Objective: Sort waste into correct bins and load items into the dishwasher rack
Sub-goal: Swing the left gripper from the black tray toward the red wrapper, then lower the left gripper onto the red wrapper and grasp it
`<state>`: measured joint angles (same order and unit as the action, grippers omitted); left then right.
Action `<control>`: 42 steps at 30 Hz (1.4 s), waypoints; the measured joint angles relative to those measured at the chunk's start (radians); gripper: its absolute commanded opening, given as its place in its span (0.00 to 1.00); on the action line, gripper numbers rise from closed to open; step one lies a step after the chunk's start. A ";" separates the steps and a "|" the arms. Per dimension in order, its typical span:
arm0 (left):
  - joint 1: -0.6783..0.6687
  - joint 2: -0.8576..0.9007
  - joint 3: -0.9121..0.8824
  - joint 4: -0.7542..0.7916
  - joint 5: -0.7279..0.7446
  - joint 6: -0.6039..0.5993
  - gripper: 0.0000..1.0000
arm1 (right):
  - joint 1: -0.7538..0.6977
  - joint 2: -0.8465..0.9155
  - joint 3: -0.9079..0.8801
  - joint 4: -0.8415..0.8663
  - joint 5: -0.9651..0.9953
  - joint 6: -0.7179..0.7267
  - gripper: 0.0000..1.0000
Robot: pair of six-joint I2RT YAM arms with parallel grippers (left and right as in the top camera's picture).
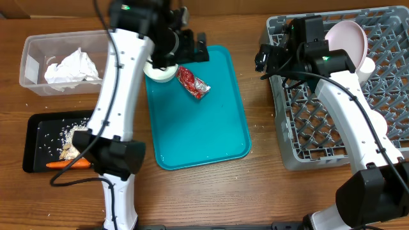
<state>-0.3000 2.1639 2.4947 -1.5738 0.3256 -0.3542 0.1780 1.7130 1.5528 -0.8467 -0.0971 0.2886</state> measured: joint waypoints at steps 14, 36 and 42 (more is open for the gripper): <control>-0.092 0.000 -0.367 0.257 -0.294 -0.656 1.00 | 0.000 0.000 0.000 -0.001 0.000 0.000 1.00; -0.047 0.016 -0.693 0.542 -0.300 -0.777 0.91 | 0.000 0.000 0.000 0.000 0.000 0.003 1.00; -0.058 0.053 -0.694 0.576 -0.300 -0.773 0.91 | 0.000 0.000 0.000 -0.001 0.000 0.003 1.00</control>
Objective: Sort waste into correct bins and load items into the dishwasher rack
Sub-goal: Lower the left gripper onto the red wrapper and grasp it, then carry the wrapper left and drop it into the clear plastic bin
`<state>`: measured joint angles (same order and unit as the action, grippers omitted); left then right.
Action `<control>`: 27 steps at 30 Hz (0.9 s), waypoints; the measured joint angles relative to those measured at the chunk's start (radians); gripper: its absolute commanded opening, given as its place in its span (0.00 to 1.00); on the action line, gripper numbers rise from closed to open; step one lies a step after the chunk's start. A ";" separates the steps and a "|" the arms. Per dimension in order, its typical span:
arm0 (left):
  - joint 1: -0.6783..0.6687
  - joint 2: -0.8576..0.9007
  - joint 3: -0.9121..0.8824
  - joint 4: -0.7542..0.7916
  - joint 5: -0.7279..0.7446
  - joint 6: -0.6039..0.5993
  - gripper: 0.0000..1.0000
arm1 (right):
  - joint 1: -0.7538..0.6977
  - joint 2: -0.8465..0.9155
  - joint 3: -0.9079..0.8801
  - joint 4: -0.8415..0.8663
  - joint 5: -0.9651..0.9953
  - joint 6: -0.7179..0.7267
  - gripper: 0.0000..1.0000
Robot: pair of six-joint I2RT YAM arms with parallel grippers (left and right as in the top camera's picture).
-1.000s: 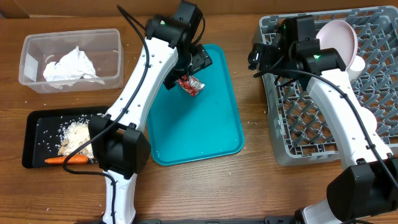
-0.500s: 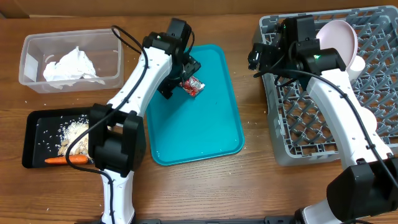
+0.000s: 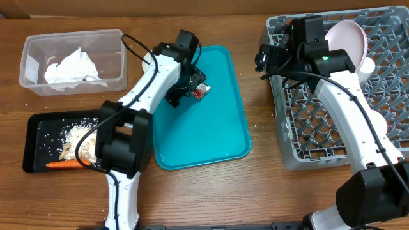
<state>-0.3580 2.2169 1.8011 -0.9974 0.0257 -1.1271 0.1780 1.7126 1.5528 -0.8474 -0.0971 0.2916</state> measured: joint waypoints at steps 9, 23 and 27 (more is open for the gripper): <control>-0.019 0.063 0.000 0.010 0.003 0.016 0.39 | 0.000 0.000 0.000 0.000 0.000 0.000 1.00; -0.019 0.071 0.146 -0.319 0.025 0.182 0.04 | 0.000 0.000 0.000 0.000 0.000 0.000 1.00; -0.019 0.073 0.333 -0.494 0.035 0.226 0.04 | 0.000 0.000 0.000 0.000 0.000 0.000 1.00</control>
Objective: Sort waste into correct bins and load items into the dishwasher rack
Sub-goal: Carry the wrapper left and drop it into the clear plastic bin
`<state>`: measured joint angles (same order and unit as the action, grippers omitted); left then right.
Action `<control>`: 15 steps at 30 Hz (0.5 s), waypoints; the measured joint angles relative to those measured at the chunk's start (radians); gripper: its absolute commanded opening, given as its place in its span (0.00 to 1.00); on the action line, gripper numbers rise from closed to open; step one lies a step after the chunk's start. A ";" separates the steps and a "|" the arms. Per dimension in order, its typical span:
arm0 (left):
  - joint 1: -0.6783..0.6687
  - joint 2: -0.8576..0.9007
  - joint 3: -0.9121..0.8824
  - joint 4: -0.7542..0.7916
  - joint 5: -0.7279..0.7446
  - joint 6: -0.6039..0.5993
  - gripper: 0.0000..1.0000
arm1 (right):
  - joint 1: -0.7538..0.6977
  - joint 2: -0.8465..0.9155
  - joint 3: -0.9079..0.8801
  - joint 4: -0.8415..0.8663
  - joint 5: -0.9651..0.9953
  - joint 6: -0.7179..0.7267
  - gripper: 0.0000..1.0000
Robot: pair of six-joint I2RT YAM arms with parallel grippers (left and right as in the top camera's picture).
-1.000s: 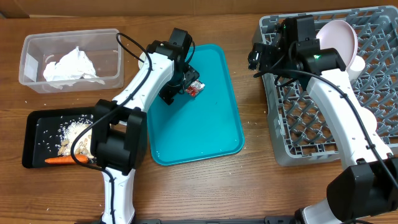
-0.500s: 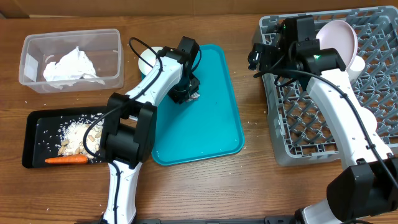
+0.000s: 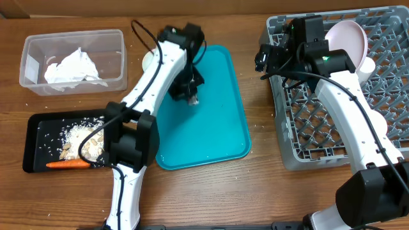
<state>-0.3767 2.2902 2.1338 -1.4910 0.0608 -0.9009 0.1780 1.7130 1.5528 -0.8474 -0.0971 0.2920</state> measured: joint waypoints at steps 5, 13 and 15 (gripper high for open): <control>0.006 0.000 0.258 -0.078 0.006 0.100 0.04 | 0.000 0.000 0.000 0.000 0.000 0.000 1.00; 0.167 0.000 0.425 -0.070 -0.021 0.142 0.04 | 0.000 0.000 0.000 0.000 0.000 0.000 1.00; 0.254 0.000 0.425 -0.042 -0.036 0.126 0.05 | 0.000 0.000 0.000 -0.001 0.000 0.000 1.00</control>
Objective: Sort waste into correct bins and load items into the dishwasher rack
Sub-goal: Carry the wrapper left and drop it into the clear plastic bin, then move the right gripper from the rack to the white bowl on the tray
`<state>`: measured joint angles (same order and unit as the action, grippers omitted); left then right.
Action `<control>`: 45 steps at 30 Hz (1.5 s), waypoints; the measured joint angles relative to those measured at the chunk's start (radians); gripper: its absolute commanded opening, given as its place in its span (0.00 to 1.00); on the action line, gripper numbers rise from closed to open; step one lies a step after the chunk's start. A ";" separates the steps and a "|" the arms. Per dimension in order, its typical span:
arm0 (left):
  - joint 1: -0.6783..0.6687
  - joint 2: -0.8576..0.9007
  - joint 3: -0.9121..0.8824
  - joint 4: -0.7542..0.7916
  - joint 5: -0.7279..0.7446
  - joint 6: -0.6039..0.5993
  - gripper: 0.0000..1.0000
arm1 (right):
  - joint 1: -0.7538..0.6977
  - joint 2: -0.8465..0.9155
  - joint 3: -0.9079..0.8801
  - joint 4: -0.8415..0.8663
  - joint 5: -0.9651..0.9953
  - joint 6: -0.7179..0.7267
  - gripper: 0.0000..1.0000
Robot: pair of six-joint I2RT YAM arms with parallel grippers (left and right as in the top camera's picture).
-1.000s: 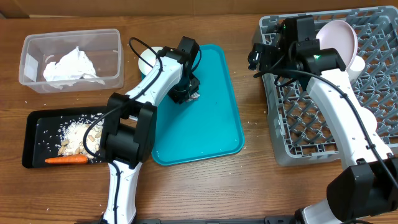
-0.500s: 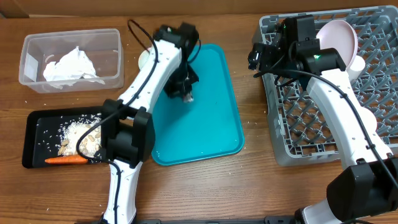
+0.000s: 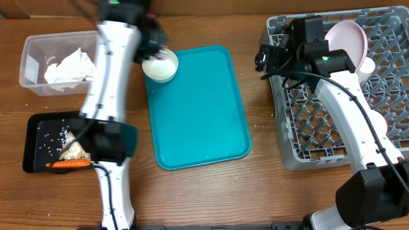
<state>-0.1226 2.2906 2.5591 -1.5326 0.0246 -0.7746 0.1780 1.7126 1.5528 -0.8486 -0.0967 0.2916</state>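
My left arm stretches up the left side of the teal tray (image 3: 198, 115). Its gripper (image 3: 153, 46) is a dark blur just above the white bowl (image 3: 160, 66), which sits on the tray's far left corner. The blur hides how the jaws stand. No wrapper shows on the tray or anywhere else. My right gripper (image 3: 262, 59) hangs at the left edge of the grey dishwasher rack (image 3: 307, 134), and its fingers are too dark to read. A pink plate (image 3: 350, 37) stands in the rack.
A clear bin (image 3: 32, 64) holding crumpled white paper (image 3: 71, 67) is at the far left. A black tray (image 3: 38, 134) with rice, scraps and a carrot (image 3: 67, 164) lies below it. A white cup (image 3: 367, 66) sits in the rack.
My left gripper was low over the red wrapper on the tray. It is now up and to the left, above the white bowl. The wrapper is gone from the tray. The right arm has not moved.
The red wrapper lay on the tray beside the white bowl, with my left gripper above the bowl. Then the gripper was down at the wrapper, and later right over it. Now the tray is bare apart from the bowl, and the gripper is nearer the clear bin.
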 measured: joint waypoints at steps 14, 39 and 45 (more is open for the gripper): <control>0.398 0.000 0.000 0.089 -0.048 -0.089 1.00 | 0.000 0.000 0.000 0.001 0.000 0.000 1.00; 0.330 0.000 0.000 -0.098 -0.125 -0.017 1.00 | 0.000 0.000 0.000 0.002 0.000 0.000 1.00; 0.364 0.000 0.000 -0.098 -0.137 -0.047 1.00 | 0.000 0.000 0.000 0.001 0.000 0.000 1.00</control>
<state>0.2409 2.2910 2.5591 -1.6310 -0.1127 -0.8219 0.1780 1.7130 1.5528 -0.8474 -0.0971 0.2913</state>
